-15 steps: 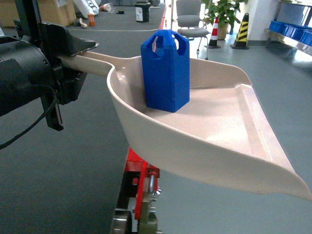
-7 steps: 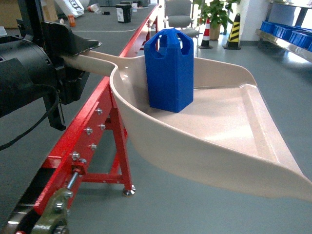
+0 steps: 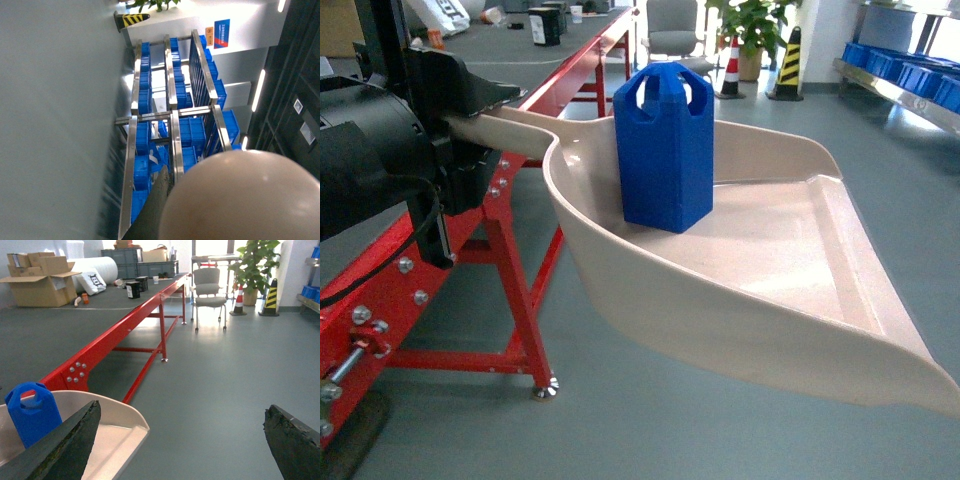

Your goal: Place part in tray to right shelf

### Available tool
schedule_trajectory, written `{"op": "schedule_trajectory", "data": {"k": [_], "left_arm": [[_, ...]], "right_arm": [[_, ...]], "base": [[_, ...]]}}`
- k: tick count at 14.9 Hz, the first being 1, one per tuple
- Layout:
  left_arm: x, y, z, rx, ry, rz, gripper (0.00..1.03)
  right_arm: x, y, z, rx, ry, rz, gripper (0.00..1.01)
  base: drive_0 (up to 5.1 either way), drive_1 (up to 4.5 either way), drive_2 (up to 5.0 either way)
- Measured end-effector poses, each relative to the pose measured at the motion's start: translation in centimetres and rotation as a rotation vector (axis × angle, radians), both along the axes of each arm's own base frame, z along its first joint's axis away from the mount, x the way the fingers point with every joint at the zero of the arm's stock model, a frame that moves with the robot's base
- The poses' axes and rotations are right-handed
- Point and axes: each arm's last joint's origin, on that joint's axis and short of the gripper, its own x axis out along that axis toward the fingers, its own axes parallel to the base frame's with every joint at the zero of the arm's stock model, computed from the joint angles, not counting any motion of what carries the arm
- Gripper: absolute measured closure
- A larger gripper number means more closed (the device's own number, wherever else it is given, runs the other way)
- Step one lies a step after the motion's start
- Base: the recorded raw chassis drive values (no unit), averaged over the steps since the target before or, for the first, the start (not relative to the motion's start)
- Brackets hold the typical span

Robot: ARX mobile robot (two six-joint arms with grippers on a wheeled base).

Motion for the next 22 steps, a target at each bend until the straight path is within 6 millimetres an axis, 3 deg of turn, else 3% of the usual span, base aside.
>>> {"op": "schedule_trajectory", "data": {"k": [11, 16, 22], "left_arm": [[-0.01, -0.05, 0.05, -0.001, -0.004, -0.002, 0.90], [-0.03, -0.14, 0.13, -0.004, -0.012, -0.008, 0.90], [0.01, -0.02, 0.06, -0.001, -0.005, -0.001, 0.90]], "right_arm": [[-0.01, -0.01, 0.09, 0.001, -0.006, -0.001, 0.03], [-0.02, -0.11, 0.14, 0.001, -0.009, -0.006, 0.03], [0.01, -0.11, 0.07, 0.000, -0.004, -0.006, 0.03]], "base": [[5.0, -2.43, -2.4], [0.0, 0.00, 0.0], [-0.1, 3.95, -4.1]]}}
